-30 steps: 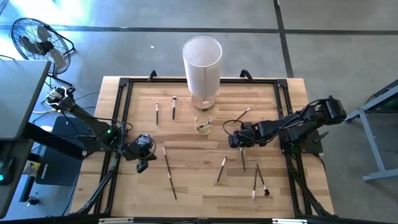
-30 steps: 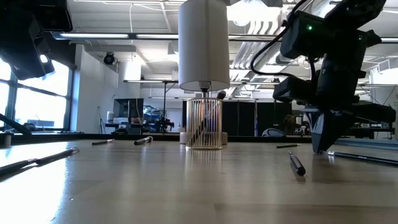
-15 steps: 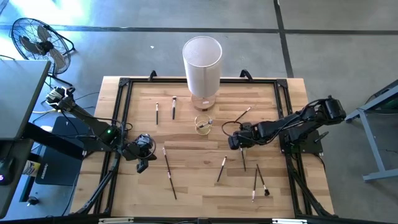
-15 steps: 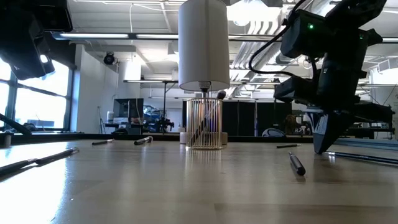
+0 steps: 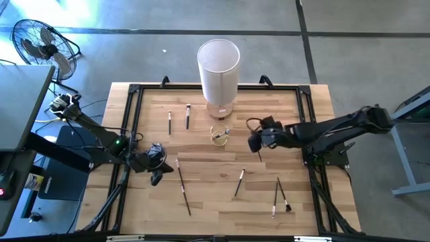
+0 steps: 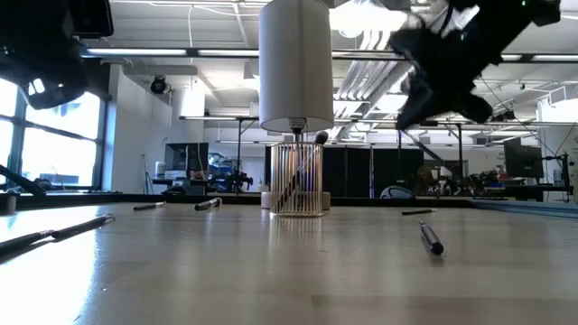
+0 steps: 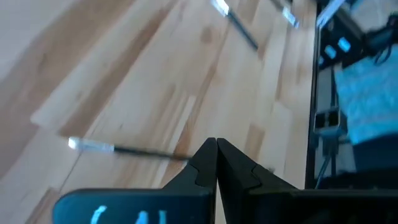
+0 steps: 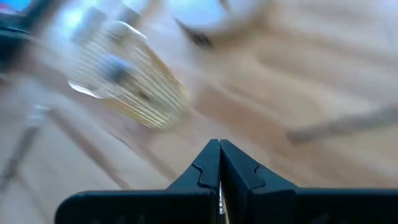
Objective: Put items in baskets/containers
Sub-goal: Put the black liner brush into the gold pen organizer, then put the black eyeshadow brush into the gold pen organizer
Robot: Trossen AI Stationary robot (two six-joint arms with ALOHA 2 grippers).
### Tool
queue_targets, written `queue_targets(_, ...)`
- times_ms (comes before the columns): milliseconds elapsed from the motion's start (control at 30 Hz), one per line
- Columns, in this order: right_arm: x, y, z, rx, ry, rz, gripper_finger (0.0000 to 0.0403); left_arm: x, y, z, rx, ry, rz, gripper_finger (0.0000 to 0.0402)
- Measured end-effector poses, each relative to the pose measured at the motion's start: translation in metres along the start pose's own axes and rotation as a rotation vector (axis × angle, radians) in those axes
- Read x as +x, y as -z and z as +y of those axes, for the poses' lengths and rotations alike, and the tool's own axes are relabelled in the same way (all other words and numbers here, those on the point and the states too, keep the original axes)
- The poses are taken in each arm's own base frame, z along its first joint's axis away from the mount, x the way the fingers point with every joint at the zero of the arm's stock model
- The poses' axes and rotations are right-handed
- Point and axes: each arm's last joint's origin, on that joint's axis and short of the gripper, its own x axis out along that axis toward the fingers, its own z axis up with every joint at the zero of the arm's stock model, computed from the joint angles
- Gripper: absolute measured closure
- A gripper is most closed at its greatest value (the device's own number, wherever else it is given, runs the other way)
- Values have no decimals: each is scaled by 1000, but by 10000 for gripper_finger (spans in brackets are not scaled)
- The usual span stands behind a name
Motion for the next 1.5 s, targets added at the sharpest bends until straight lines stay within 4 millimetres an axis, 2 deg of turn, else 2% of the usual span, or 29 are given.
queue_targets(100,-12,-16,11,-102,-127,-142,403,0,-3,-1,-13,-12,-65,401)
queue_targets(300,-21,-46,38,-273,-313,-507,403,0,-6,-3,-27,-18,-133,401)
queue_targets(400,-12,-55,48,-313,-380,-637,403,0,-6,-3,-29,-24,-142,401)
queue_targets(500,5,-57,55,-332,-444,-708,403,0,-6,-2,-29,-30,-152,401)
queue_targets(833,70,-28,54,-409,-373,-608,403,0,-6,-2,-26,-35,-154,401)
queue_targets(1033,88,-15,52,-416,-377,-533,400,0,-6,-2,-24,-36,-154,401)
queue_targets(1267,78,-18,49,-459,-346,-473,355,-1,-8,0,-15,-88,-229,401)
queue_targets(1500,38,-37,43,-466,-334,-442,303,-1,-11,0,-39,-119,-298,396)
